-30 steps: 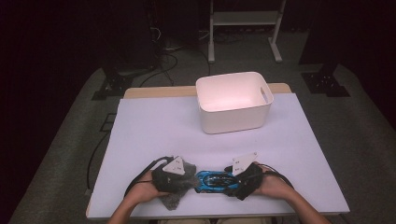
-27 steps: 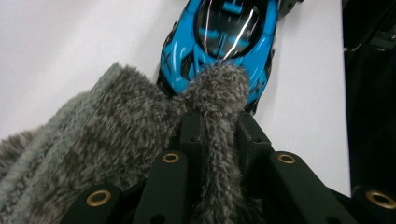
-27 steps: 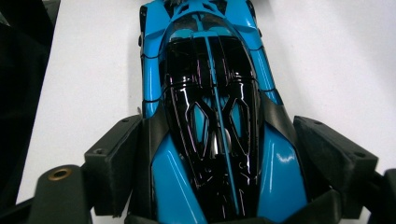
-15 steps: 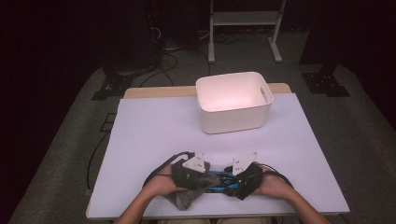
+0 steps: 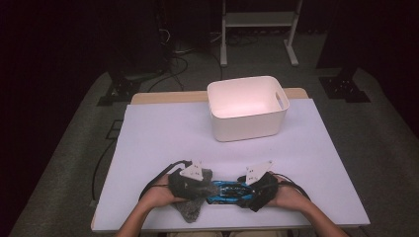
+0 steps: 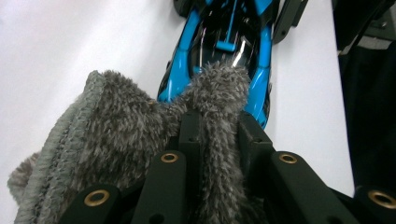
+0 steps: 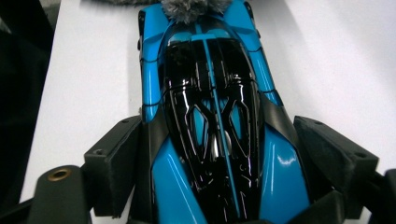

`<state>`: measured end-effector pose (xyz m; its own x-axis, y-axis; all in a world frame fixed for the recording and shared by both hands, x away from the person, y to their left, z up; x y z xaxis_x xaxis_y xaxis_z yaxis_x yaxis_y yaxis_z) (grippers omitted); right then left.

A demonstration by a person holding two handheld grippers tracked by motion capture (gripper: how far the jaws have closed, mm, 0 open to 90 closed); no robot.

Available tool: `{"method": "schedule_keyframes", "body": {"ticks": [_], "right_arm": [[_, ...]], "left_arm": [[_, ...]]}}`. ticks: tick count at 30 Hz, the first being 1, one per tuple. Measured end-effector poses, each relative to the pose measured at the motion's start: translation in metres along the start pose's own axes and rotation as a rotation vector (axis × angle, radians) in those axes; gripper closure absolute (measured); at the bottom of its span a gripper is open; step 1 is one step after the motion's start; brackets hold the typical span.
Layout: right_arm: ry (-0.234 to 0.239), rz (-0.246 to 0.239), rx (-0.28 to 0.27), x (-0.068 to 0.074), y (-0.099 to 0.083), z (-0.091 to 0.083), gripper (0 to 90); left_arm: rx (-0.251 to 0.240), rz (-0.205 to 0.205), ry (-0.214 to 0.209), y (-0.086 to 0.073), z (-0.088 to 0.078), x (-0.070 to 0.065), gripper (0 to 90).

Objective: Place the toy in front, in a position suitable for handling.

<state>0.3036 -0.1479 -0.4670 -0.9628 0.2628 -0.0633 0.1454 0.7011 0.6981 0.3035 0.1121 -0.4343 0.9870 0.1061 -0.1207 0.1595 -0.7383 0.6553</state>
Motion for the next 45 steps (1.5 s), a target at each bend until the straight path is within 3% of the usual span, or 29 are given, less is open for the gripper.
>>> {"method": "schedule_keyframes", "body": {"ticks": [3, 7, 14, 22, 27, 30, 33, 36, 38, 39, 44, 45], "right_arm": [[0.007, 0.008, 0.009, 0.0, 0.001, -0.004, 18.0], [-0.002, -0.017, 0.017, 0.001, -0.002, -0.012, 18.0], [-0.001, -0.037, 0.014, -0.001, -0.008, -0.022, 18.2], [0.0, -0.032, 0.018, -0.002, -0.01, -0.028, 21.2], [0.036, -0.057, 0.026, -0.006, -0.007, -0.025, 22.7], [0.077, -0.065, -0.015, -0.007, 0.0, -0.014, 23.3], [0.07, -0.085, -0.024, -0.003, 0.008, -0.006, 23.3], [0.044, -0.083, -0.022, 0.001, 0.013, 0.0, 22.4], [0.03, -0.089, -0.007, 0.003, 0.014, -0.002, 22.3], [0.027, -0.098, 0.0, 0.003, 0.014, -0.003, 22.3], [0.015, -0.086, 0.009, 0.004, 0.009, -0.009, 22.1], [0.008, -0.104, 0.016, 0.004, 0.009, -0.011, 22.2]], "left_arm": [[-0.008, -0.006, 0.0, -0.001, 0.001, -0.001, 74.3], [0.006, -0.006, 0.001, -0.003, 0.002, 0.0, 73.8], [-0.011, -0.024, -0.003, -0.006, 0.002, 0.001, 73.1], [-0.021, -0.034, -0.011, -0.006, 0.002, 0.003, 72.6], [-0.087, -0.071, -0.04, 0.0, 0.0, 0.006, 72.7], [-0.122, -0.051, -0.062, 0.01, 0.001, 0.003, 72.7], [-0.099, -0.035, -0.051, 0.014, 0.004, 0.001, 72.6], [-0.1, -0.055, -0.041, 0.008, 0.001, 0.003, 73.1], [-0.102, -0.064, -0.036, 0.005, 0.0, 0.004, 73.3], [-0.075, -0.068, -0.016, 0.002, -0.002, 0.005, 73.2], [-0.078, -0.086, -0.029, -0.006, -0.005, 0.008, 73.3], [-0.078, -0.086, -0.029, -0.006, -0.005, 0.008, 73.3]]}}
Point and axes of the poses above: each handheld gripper's, and its own axes: z roughly forward along the jaws, y roughly out of its top, x roughly to its left, the point moved 1 cm from there along z, roughly forward along the jaws, and after that the axes turned 6 degrees about -y, right-handed, at the moved point
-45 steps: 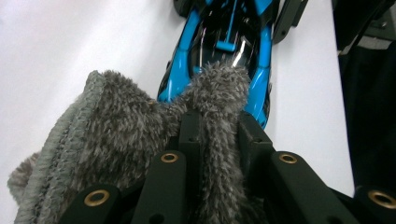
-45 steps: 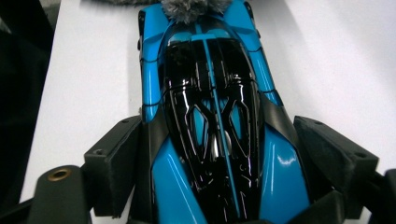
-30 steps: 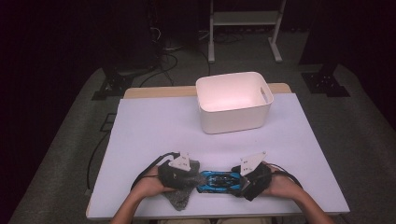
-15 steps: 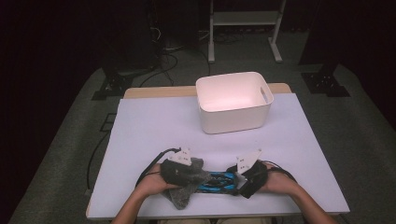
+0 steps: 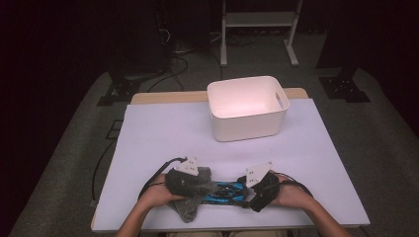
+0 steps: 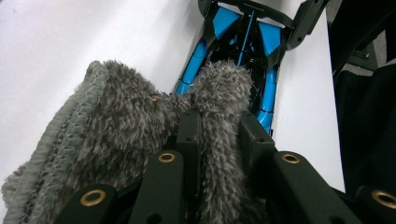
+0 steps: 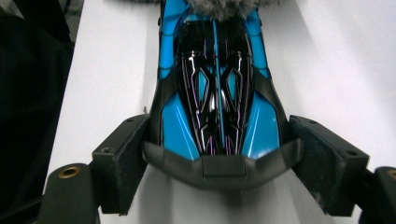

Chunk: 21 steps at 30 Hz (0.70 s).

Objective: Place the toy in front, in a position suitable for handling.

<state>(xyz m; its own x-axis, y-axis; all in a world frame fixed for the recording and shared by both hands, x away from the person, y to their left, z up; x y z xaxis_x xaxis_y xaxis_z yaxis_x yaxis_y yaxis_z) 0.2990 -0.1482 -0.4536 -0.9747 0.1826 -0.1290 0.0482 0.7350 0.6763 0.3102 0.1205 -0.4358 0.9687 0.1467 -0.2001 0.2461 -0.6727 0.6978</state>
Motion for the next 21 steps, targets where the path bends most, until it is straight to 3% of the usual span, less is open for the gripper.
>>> {"method": "schedule_keyframes", "body": {"ticks": [14, 21], "right_arm": [[-0.003, 0.049, 0.003, -0.001, -0.008, -0.014, 22.9], [0.006, 0.029, 0.014, -0.002, -0.005, -0.007, 23.7]], "left_arm": [[-0.012, -0.011, -0.011, -0.002, -0.001, 0.002, 73.1], [0.001, -0.003, -0.011, 0.001, -0.002, 0.0, 73.0]]}}
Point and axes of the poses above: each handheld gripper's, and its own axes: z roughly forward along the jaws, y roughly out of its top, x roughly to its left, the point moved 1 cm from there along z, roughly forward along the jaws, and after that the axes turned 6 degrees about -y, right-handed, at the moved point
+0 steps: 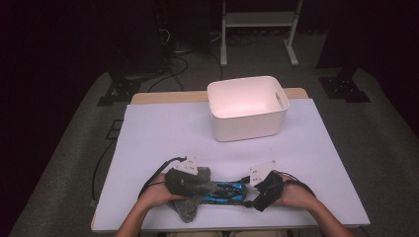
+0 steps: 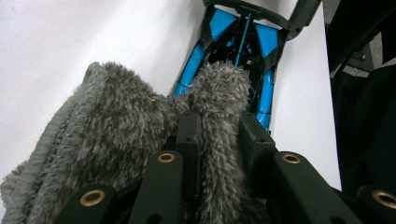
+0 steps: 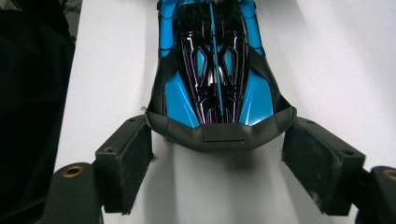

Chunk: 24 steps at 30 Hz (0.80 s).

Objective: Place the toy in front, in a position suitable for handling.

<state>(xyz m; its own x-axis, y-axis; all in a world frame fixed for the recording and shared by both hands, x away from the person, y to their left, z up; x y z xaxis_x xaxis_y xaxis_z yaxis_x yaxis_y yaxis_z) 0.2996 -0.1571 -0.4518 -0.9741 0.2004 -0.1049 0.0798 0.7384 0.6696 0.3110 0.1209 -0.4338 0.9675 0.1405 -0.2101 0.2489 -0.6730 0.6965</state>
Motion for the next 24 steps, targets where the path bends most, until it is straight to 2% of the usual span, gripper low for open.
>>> {"method": "schedule_keyframes", "body": {"ticks": [3, 6, 7, 9, 10, 14, 16, 17, 21, 24], "right_arm": [[0.003, -0.008, 0.005, -0.003, 0.003, 0.002, 23.5], [-0.014, -0.018, 0.007, -0.006, 0.004, 0.004, 27.5], [-0.011, 0.0, -0.013, -0.011, 0.004, 0.004, 34.1], [0.001, 0.017, -0.021, -0.012, 0.003, 0.005, 34.0], [0.018, 0.042, -0.037, -0.014, -0.001, 0.006, 31.5], [0.009, 0.052, -0.058, -0.016, -0.001, 0.004, 25.0], [0.046, 0.074, -0.114, -0.022, -0.001, 0.001, 21.2], [0.057, 0.077, -0.123, -0.024, 0.0, 0.002, 20.8], [0.083, 0.052, -0.124, -0.028, 0.009, 0.009, 18.8], [0.089, 0.003, -0.085, -0.024, 0.016, 0.02, 18.5]], "left_arm": [[0.001, 0.016, -0.018, 0.006, 0.0, -0.001, 72.9], [-0.003, 0.026, -0.025, 0.011, 0.0, -0.002, 72.9], [-0.008, 0.039, -0.035, 0.016, 0.002, -0.003, 72.8], [-0.002, 0.045, -0.035, 0.019, 0.005, -0.004, 72.9], [0.013, 0.062, -0.037, 0.022, 0.011, -0.006, 72.8], [0.012, 0.058, -0.05, 0.022, 0.012, -0.004, 72.9], [0.002, 0.05, -0.054, 0.02, 0.012, -0.003, 73.0], [0.003, 0.048, -0.054, 0.02, 0.012, -0.003, 73.0], [0.008, 0.056, -0.047, 0.021, 0.012, -0.004, 73.0], [0.007, 0.054, -0.051, 0.02, 0.012, -0.003, 73.0]]}}
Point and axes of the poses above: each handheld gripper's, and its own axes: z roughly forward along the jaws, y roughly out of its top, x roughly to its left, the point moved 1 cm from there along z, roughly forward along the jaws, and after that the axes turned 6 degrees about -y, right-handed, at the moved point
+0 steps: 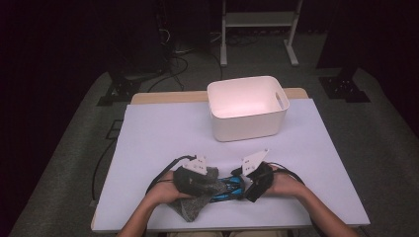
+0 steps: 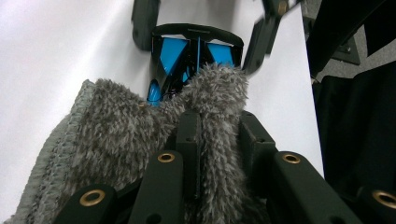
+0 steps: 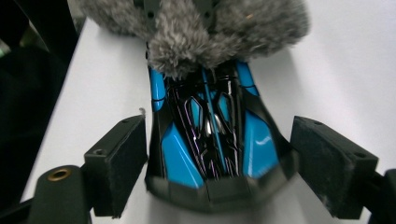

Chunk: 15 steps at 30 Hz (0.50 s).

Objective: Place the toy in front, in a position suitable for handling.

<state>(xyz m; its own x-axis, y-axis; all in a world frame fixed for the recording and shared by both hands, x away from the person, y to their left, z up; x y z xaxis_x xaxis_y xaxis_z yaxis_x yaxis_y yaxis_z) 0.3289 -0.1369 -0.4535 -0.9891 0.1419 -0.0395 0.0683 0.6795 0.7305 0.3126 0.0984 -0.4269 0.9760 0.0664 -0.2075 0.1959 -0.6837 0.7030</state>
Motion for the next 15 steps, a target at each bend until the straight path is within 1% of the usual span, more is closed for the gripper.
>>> {"method": "schedule_keyframes", "body": {"ticks": [1, 2, 3, 4, 5, 6, 7, 8, 9, 10, 12, 13, 15], "right_arm": [[-0.001, -0.008, 0.006, 0.001, 0.0, 0.003, 18.3], [-0.02, -0.025, 0.014, 0.003, -0.001, 0.007, 18.7], [-0.028, -0.029, 0.014, 0.004, -0.001, 0.008, 19.2], [-0.032, -0.023, 0.013, 0.005, -0.001, 0.008, 19.4], [-0.03, -0.018, 0.014, 0.004, -0.001, 0.007, 19.7], [-0.028, -0.007, 0.013, 0.005, -0.001, 0.006, 20.3], [-0.028, -0.007, 0.013, 0.005, -0.001, 0.006, 20.3], [0.003, 0.022, -0.007, 0.006, -0.002, 0.002, 22.4], [0.01, 0.023, -0.011, 0.007, -0.003, 0.001, 22.6], [-0.002, 0.024, -0.011, 0.009, -0.005, 0.001, 22.4], [-0.014, 0.025, -0.012, 0.012, -0.006, 0.0, 22.5], [-0.019, 0.025, -0.008, 0.013, -0.006, 0.0, 22.4], [-0.029, 0.025, 0.006, 0.014, -0.007, -0.001, 21.9]], "left_arm": [[0.0, 0.0, 0.0, 0.0, 0.0, 0.0, 73.0], [0.01, 0.002, 0.011, 0.0, -0.001, -0.001, 72.9], [0.023, 0.006, 0.024, 0.0, -0.002, -0.001, 72.9], [0.036, 0.011, 0.04, 0.001, -0.004, -0.001, 72.9], [0.064, 0.019, 0.071, 0.001, -0.008, 0.0, 72.9], [0.063, 0.013, 0.085, -0.001, -0.011, 0.0, 72.8], [0.063, 0.013, 0.085, -0.001, -0.011, 0.0, 72.8], [0.047, -0.01, 0.106, -0.005, -0.018, 0.004, 72.9], [0.06, -0.019, 0.127, -0.007, -0.02, 0.006, 72.9], [0.074, -0.025, 0.135, -0.008, -0.02, 0.008, 72.9], [0.072, -0.044, 0.128, -0.012, -0.018, 0.011, 72.9], [0.06, -0.047, 0.119, -0.013, -0.017, 0.012, 72.9], [0.071, -0.042, 0.118, -0.012, -0.017, 0.013, 72.9]]}}
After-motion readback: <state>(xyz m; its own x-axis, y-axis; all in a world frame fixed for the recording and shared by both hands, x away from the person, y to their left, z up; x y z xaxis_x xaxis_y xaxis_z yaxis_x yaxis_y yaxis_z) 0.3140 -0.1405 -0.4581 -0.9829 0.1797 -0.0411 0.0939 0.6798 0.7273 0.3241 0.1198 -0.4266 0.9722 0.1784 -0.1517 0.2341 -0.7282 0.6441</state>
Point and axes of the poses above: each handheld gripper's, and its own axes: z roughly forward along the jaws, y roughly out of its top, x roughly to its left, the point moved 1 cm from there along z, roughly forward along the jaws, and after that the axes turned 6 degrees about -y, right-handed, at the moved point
